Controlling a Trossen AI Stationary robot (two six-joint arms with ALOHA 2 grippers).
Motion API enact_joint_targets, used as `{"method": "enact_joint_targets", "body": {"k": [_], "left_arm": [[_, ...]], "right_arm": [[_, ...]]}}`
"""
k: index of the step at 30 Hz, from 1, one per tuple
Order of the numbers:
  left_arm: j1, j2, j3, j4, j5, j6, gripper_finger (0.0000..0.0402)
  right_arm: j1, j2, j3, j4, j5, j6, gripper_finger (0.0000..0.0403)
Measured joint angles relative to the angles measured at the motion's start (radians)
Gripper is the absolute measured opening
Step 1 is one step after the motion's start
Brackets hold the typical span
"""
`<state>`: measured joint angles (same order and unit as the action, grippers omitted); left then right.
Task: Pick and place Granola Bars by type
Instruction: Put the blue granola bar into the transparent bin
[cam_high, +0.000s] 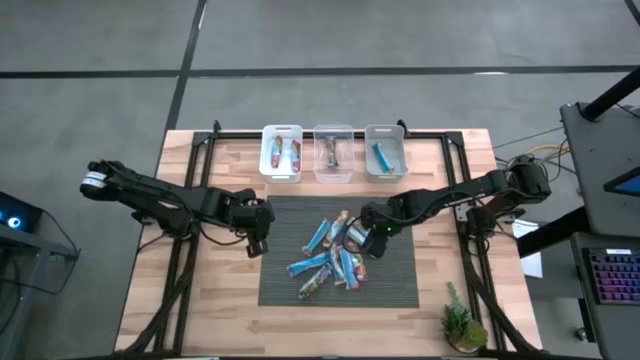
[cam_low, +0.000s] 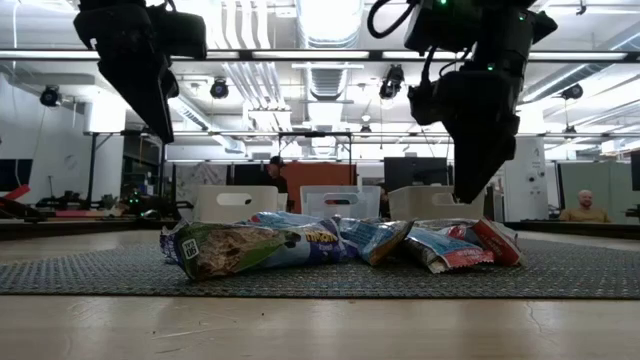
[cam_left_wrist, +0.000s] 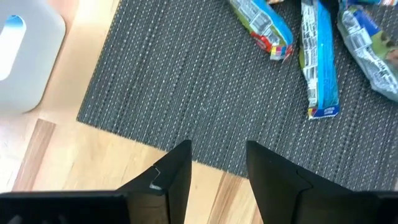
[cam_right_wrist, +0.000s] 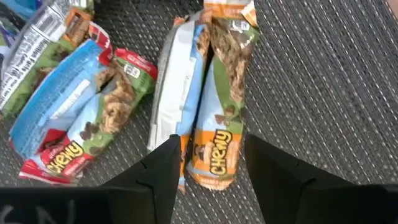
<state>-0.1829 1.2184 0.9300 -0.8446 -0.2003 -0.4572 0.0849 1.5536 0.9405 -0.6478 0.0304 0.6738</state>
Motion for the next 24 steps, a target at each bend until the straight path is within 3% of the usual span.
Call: {"method": "enact_joint_targets", "body": {"k": [24], "left_arm": [[0.0, 0.0, 0.001, 0.056, -0.003, -0.011, 0.0135]], "right_arm": [[0.0, 0.0, 0.0, 0.004, 0.0, -0.048, 0.0169]]}}
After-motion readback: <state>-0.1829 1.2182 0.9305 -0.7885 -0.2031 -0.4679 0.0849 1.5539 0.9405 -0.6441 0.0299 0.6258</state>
